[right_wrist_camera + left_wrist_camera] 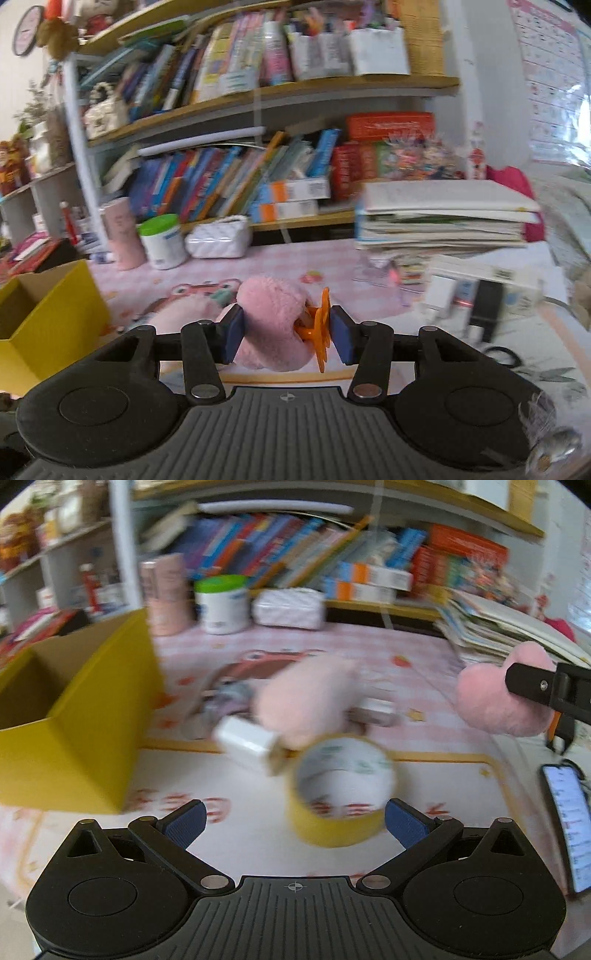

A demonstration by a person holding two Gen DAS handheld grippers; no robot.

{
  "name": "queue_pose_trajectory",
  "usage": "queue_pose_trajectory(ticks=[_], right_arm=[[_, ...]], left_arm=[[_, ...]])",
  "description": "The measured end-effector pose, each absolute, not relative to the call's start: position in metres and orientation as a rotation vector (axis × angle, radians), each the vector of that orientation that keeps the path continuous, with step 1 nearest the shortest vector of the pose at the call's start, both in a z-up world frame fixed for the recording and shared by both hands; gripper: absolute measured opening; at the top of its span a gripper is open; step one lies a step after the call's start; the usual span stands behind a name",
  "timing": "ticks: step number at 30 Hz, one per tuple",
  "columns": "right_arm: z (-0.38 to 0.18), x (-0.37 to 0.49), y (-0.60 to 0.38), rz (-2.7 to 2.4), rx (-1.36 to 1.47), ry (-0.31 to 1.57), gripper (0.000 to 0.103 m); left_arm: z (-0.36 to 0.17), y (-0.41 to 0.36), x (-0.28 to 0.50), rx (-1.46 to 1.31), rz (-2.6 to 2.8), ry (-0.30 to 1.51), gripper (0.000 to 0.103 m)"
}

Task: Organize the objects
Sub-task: 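Grasp the yellow tape roll with the left gripper while the right gripper lifts the heart plush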

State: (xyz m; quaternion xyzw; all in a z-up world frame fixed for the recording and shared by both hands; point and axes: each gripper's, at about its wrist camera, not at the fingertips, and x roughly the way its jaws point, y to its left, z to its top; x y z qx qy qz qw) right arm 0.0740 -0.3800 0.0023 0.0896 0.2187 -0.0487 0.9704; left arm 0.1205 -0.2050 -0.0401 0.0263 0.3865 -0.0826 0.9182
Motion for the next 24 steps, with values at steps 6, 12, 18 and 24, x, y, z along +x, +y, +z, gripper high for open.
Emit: queue_pose_trajectory(ticks=[6,12,18,24], right_arm=[[0.001,0.067,-0.395,-0.122,0.156,0.449,0.046],[-0.001,0.068,-0.399,-0.128,0.121,0.467,0.046],[-0.005,0.071,-0.402,-0.177,0.104,0.508,0.046],[-0.012,0.077,-0.393,-0.246,0.065,0.548,0.046]], left_arm=[[-0.059,-0.239,0.143,0.112,-0.213,0.857,0.103],[-0.075,-0.248,0.162,0.119,-0.199,0.895,0.102],[-0.079,-0.25,0.164,0.147,-0.197,0.906,0.088],[-0.065,-0.24,0.147,0.097,-0.237,0.872,0.088]])
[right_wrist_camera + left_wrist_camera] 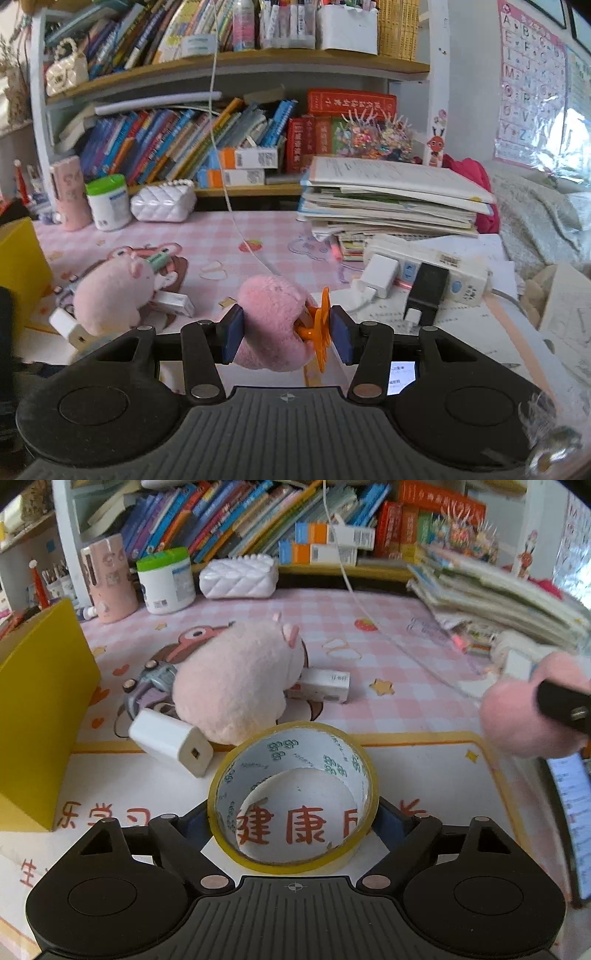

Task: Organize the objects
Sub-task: 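Grasp the yellow tape roll with the left gripper while the right gripper lifts the heart plush, then carry the tape roll in the left gripper and heart plush in the right gripper over the yellow box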

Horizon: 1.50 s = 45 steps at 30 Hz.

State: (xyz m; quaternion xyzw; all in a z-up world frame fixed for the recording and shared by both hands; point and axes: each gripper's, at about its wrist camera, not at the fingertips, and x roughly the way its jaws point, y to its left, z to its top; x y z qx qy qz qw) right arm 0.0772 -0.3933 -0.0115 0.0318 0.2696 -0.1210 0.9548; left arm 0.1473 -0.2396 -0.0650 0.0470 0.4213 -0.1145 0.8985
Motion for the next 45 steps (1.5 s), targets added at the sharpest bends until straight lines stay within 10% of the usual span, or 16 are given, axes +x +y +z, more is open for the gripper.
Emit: queue_pose_trajectory(ticks=[45], right_arm=[[-0.001,-0.014,-0.019,-0.053,-0.095,0.649,0.047]], left_arm=[[-0.002,0.097,-0.017,0.016,0.319,0.668,0.088]])
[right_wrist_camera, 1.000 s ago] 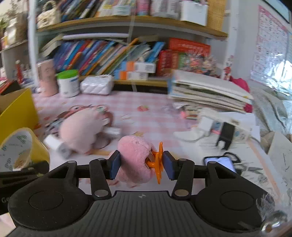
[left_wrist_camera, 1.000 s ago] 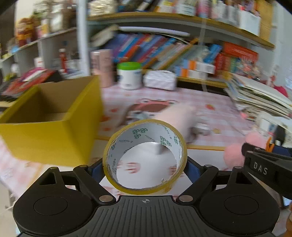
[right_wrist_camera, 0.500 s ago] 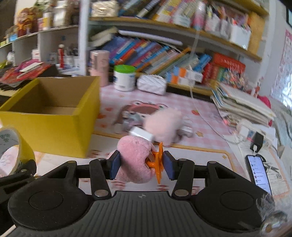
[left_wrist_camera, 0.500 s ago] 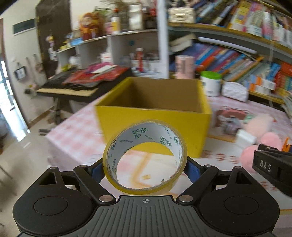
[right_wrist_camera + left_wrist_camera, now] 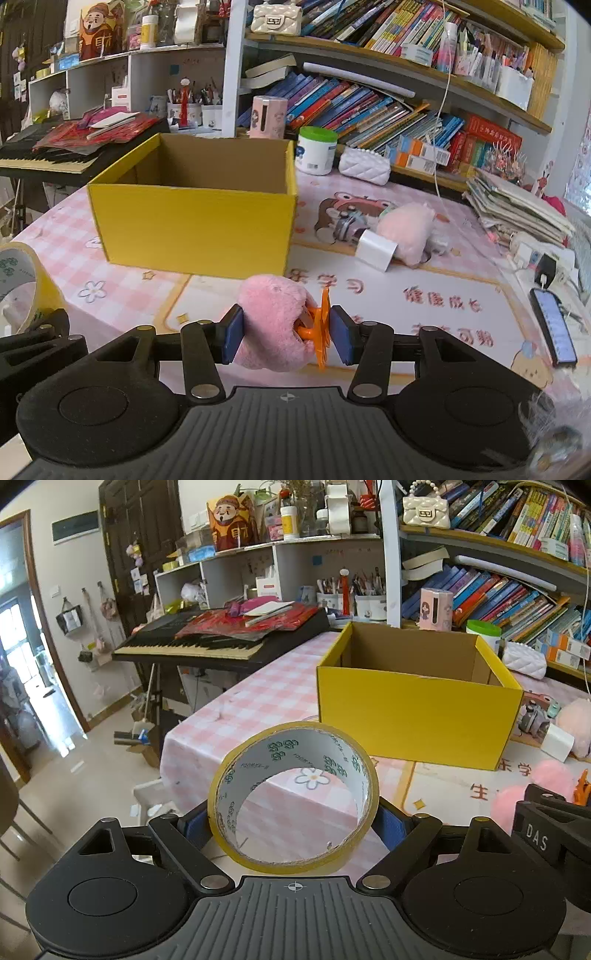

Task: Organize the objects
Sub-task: 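Carry the tape roll in the left gripper and heart plush in the right gripper over the yellow box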

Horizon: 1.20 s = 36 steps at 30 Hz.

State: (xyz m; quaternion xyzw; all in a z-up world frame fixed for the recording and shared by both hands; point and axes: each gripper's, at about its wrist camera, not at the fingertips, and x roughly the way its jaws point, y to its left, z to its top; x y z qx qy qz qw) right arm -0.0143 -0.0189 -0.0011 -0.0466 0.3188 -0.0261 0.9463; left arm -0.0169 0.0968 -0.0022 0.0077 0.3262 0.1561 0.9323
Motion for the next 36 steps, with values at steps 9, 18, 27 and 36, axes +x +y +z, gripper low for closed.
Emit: queue_pose_trajectory(ticks=[9,18,27,36], right_arm=[[0.006,-0.029,0.0,-0.083,-0.085,0.628,0.047],[0.012,-0.035,0.007,-0.097,-0.105,0.616,0.047],[0.008,-0.033,0.0,-0.103,-0.11,0.637,0.047],[0.007,-0.009,-0.006,-0.09,-0.084,0.637,0.047]], left_arm=[[0.001,0.113,-0.027,0.024,0.234,0.65,0.088],[0.002,0.117,-0.028,0.009,0.186,0.646,0.088],[-0.002,0.108,-0.023,0.01,0.161,0.657,0.088],[0.001,0.102,-0.004,0.044,0.169,0.632,0.088]])
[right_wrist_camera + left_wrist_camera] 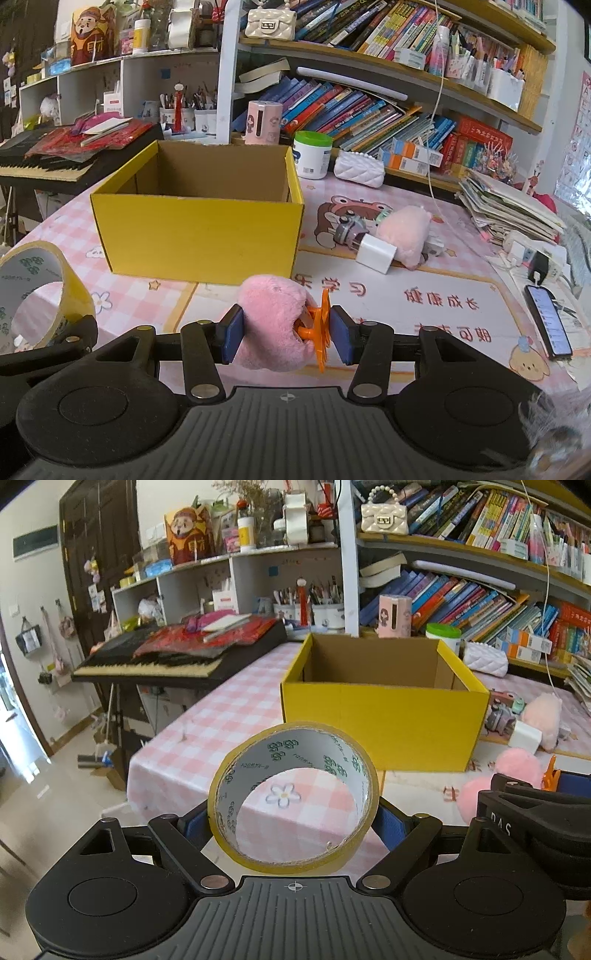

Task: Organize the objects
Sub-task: 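Carry the tape roll in the left gripper and heart plush in the right gripper over the yellow box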

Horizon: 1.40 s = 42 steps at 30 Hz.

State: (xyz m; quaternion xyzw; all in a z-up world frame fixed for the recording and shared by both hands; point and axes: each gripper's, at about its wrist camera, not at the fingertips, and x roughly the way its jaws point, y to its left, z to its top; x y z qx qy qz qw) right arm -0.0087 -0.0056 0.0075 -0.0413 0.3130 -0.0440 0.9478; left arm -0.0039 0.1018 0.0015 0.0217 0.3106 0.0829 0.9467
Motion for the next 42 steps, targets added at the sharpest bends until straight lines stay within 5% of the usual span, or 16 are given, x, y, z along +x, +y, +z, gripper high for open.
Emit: queue_pose_trajectory(ticks=[19,31,42], right_arm=[[0.053,0.112,-0.021,0.003,-0.087,0.389,0.047],[0.01,0.192,-0.029,0.127,-0.193,0.523,0.047],[-0.012,0.227,-0.036,0.27,-0.424,0.428,0.05]], left_arm=[[0.037,0.092,0.107,0.014,0.163,0.496,0.088],[0.016,0.08,0.165,0.03,0.211,0.595,0.088],[-0.008,0.064,0.198,0.077,0.227,0.685,0.088]])
